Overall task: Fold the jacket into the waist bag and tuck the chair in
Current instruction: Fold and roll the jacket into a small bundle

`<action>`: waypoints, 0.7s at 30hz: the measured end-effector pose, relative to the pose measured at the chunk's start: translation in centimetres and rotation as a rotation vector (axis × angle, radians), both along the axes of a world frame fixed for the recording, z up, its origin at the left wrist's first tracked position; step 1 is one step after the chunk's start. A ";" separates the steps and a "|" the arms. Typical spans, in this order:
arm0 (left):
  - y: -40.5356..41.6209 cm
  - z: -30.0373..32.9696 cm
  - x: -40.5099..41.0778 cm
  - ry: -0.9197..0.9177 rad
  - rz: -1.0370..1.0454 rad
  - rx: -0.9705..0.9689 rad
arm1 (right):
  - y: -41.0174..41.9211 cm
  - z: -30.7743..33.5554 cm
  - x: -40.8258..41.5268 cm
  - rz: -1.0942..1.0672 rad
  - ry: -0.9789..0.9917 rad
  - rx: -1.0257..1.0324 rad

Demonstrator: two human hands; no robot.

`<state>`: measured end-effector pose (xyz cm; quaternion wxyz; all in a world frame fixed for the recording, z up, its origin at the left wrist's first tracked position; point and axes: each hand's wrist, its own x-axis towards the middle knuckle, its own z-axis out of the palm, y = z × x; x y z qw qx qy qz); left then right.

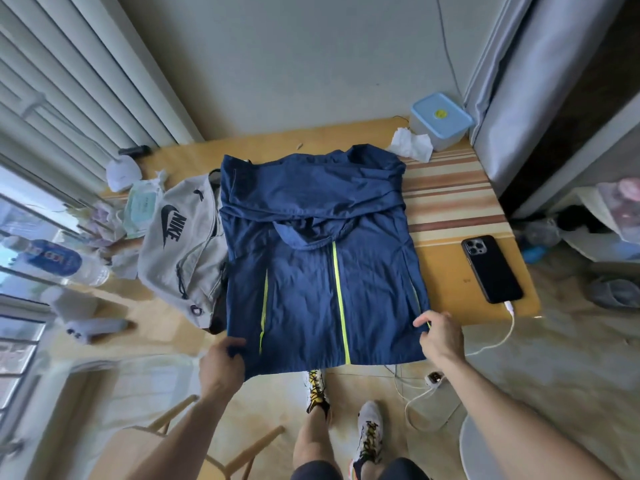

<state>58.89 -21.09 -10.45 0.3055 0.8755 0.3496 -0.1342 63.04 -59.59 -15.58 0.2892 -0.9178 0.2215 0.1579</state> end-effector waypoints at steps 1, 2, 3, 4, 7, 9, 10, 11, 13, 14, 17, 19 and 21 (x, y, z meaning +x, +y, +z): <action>0.2 0.5 -0.3 -0.019 -0.014 -0.006 | -0.4 0.3 0.1 -0.005 0.010 0.017; 0.4 1.1 -0.6 -0.034 -0.028 -0.014 | -0.7 0.8 0.1 -0.009 0.012 0.028; 0.6 1.8 -0.9 -0.049 -0.033 -0.030 | -1.0 1.4 0.0 -0.008 0.006 0.040; 0.9 2.4 -1.3 -0.062 -0.031 -0.049 | -1.5 2.1 -0.1 0.002 -0.004 0.054; 1.9 4.6 -2.4 -0.089 -0.064 -0.112 | -3.0 4.4 -1.1 0.063 -0.050 0.115; 2.3 6.2 -3.2 -0.114 -0.061 -0.192 | -4.3 5.9 -2.3 0.076 -0.071 0.177; 2.4 7.1 -3.5 -0.127 -0.033 -0.251 | -4.9 6.7 -2.7 0.069 -0.073 0.210; 2.6 7.8 -3.7 -0.131 0.005 -0.316 | -5.4 7.5 -3.0 0.057 -0.075 0.245; 2.9 9.3 -3.3 -0.133 0.106 -0.462 | -6.3 9.1 -2.8 -0.008 -0.066 0.330; 3.1 10.1 -2.7 -0.134 0.159 -0.552 | -6.6 10.0 -2.2 -0.073 -0.064 0.391; 3.3 12.8 0.4 -0.154 0.357 -0.836 | -6.5 12.7 1.6 -0.328 -0.093 0.625; 3.4 14.2 3.9 -0.191 0.507 -1.013 | -6.1 14.1 5.6 -0.513 -0.099 0.796; 3.7 14.7 8.4 -0.240 0.687 -1.214 | -5.6 14.8 10.4 -0.672 -0.097 0.990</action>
